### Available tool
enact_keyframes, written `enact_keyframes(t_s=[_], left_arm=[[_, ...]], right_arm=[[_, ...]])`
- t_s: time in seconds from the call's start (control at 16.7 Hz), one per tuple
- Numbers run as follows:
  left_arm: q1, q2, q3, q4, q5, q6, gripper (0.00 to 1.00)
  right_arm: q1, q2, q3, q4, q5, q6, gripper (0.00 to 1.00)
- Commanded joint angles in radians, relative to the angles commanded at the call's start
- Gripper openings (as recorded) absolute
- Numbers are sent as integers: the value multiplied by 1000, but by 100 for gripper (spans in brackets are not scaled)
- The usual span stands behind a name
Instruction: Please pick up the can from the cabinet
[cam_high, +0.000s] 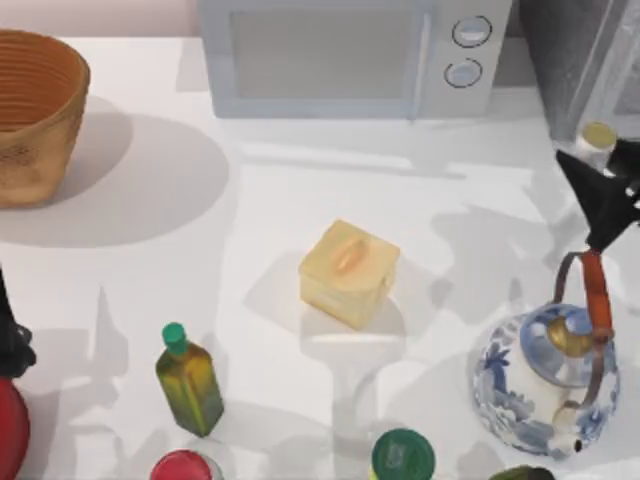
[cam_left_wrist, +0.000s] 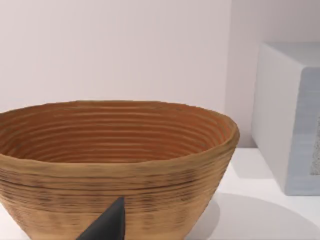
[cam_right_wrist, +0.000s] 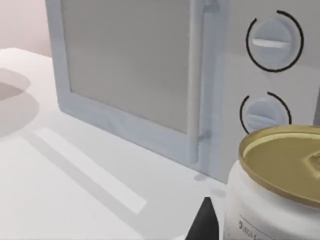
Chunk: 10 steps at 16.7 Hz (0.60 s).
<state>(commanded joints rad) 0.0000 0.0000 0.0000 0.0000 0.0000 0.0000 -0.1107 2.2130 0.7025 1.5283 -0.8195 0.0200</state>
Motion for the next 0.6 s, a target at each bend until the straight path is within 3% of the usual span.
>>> enact_keyframes(t_s=[0.6], left_arm=[[0,0,0,0,0,0,100]], right_arm=[[10,104,38,56,-26,1,0]])
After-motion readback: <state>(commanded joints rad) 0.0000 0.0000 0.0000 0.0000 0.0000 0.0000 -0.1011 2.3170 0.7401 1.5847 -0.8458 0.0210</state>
